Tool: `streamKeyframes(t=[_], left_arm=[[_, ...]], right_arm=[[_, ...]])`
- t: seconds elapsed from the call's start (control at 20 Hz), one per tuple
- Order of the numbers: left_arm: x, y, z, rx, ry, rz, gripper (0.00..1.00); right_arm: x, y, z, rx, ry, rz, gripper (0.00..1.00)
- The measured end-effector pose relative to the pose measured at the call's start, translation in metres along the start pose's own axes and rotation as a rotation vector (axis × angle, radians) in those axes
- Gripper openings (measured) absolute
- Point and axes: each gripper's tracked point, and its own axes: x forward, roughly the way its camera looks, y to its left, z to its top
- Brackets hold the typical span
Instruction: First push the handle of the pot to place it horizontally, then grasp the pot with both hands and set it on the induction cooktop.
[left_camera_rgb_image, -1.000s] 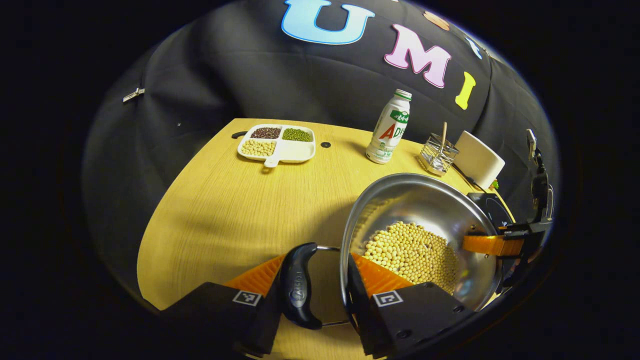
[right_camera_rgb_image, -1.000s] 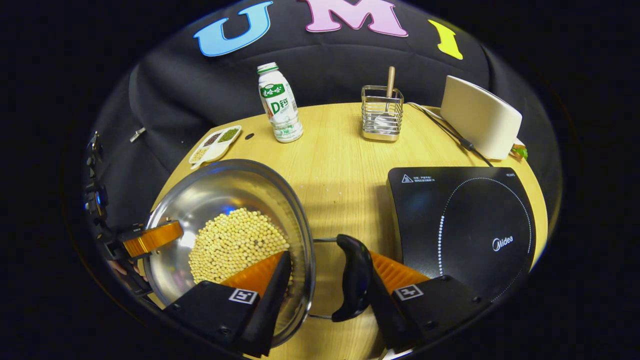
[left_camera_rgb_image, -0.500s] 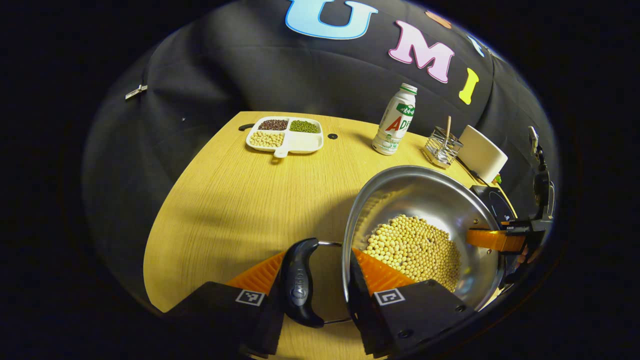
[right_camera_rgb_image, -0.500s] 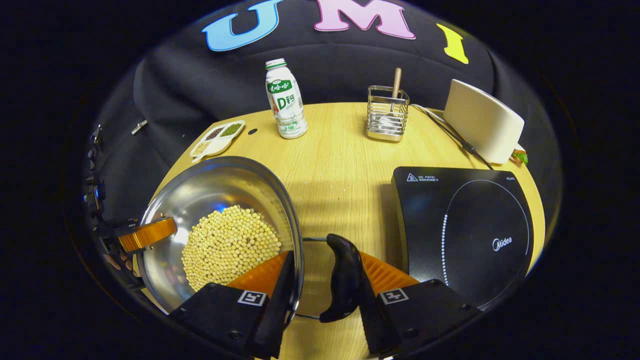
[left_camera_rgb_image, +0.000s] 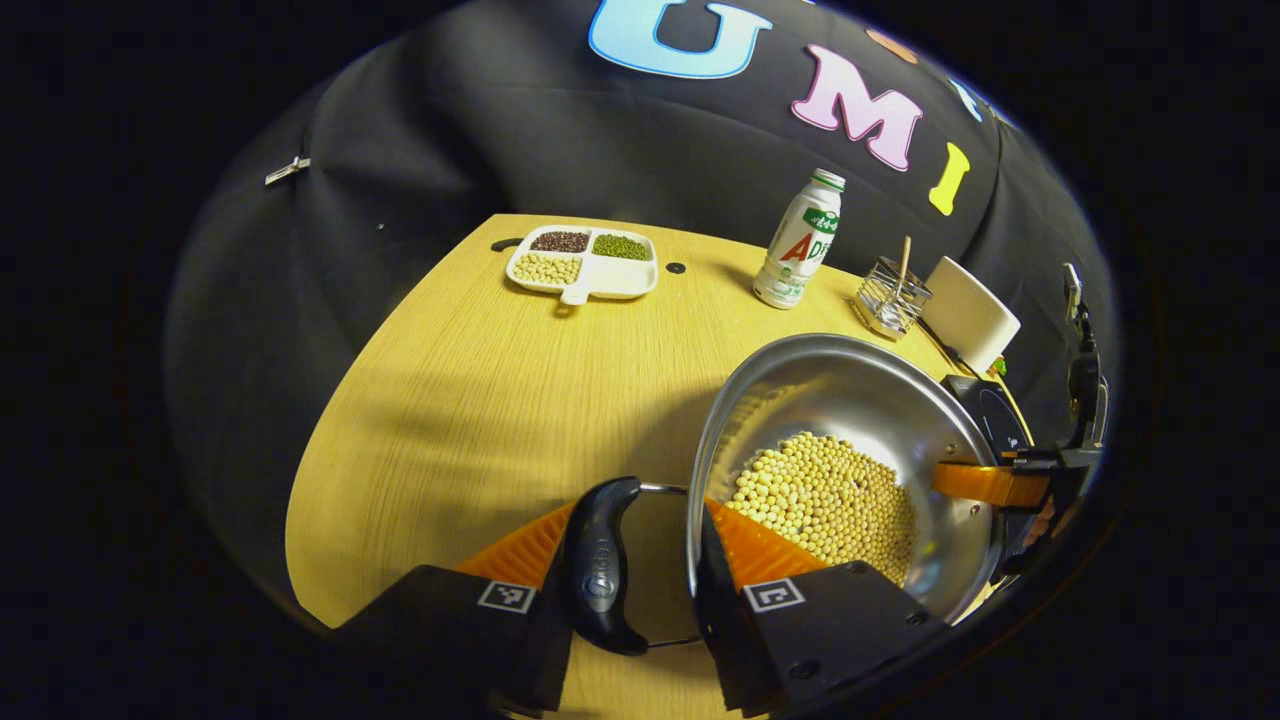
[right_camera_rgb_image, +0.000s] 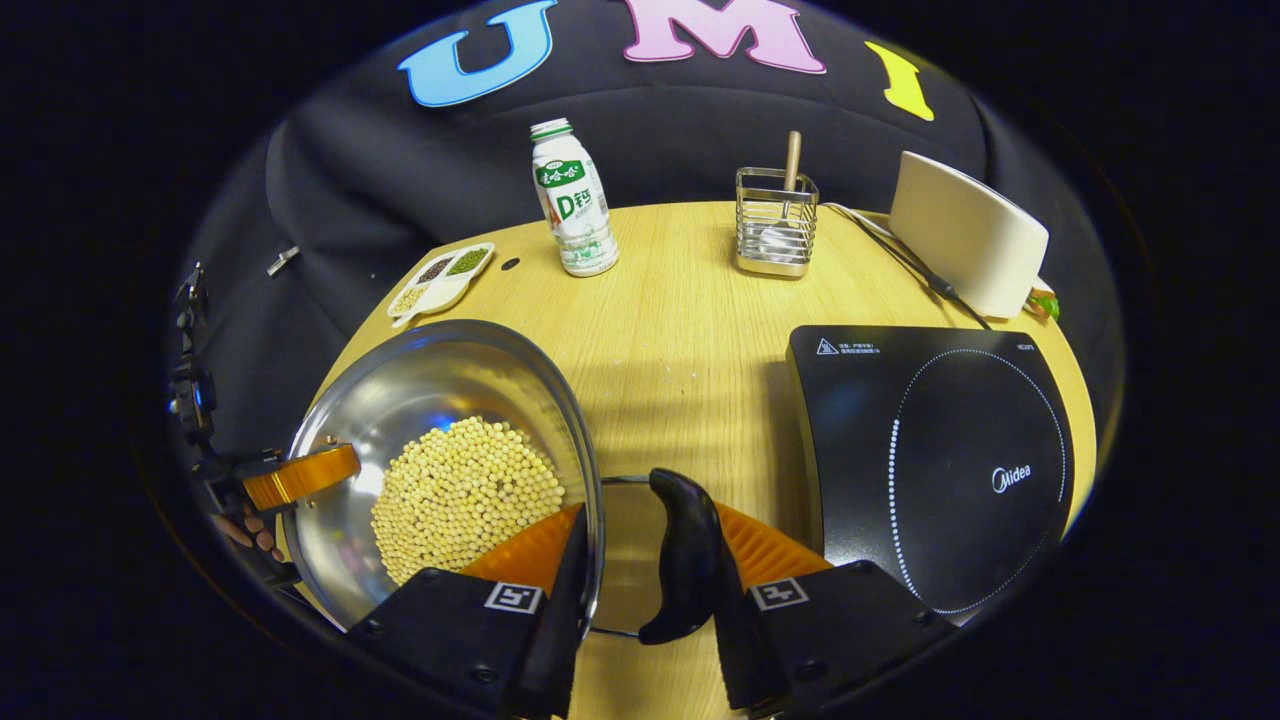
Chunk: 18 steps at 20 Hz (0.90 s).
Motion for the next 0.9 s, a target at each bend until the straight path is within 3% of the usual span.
streamKeyframes(t=[0.4, 0.45, 0.5, 0.65, 0.7, 0.75, 0.85, 0.9], left_arm=[[-0.029, -0.002, -0.006, -0.008, 0.010, 0.029, 0.59], [-0.034, -0.004, -0.005, -0.009, 0.007, 0.033, 0.58], [-0.039, -0.006, -0.004, -0.010, 0.002, 0.036, 0.59], [-0.052, -0.018, 0.001, 0.000, -0.008, 0.038, 0.59], [-0.057, -0.022, 0.004, 0.005, -0.012, 0.039, 0.59], [-0.062, -0.027, 0.007, 0.012, -0.017, 0.040, 0.59], [-0.069, -0.038, 0.012, 0.020, -0.023, 0.041, 0.59], [-0.073, -0.043, 0.014, 0.020, -0.024, 0.040, 0.59]], right_arm=[[-0.020, 0.006, -0.006, -0.012, -0.001, 0.032, 0.60], [-0.024, 0.006, -0.004, -0.013, -0.005, 0.036, 0.56], [-0.029, 0.005, -0.002, -0.017, -0.008, 0.040, 0.60], [-0.046, 0.000, 0.005, -0.016, -0.023, 0.047, 0.60], [-0.051, -0.002, 0.008, -0.013, -0.029, 0.050, 0.55], [-0.057, -0.006, 0.010, -0.012, -0.033, 0.050, 0.60], [-0.067, -0.013, 0.016, -0.007, -0.041, 0.051, 0.55], [-0.073, -0.017, 0.018, -0.003, -0.044, 0.051, 0.60]])
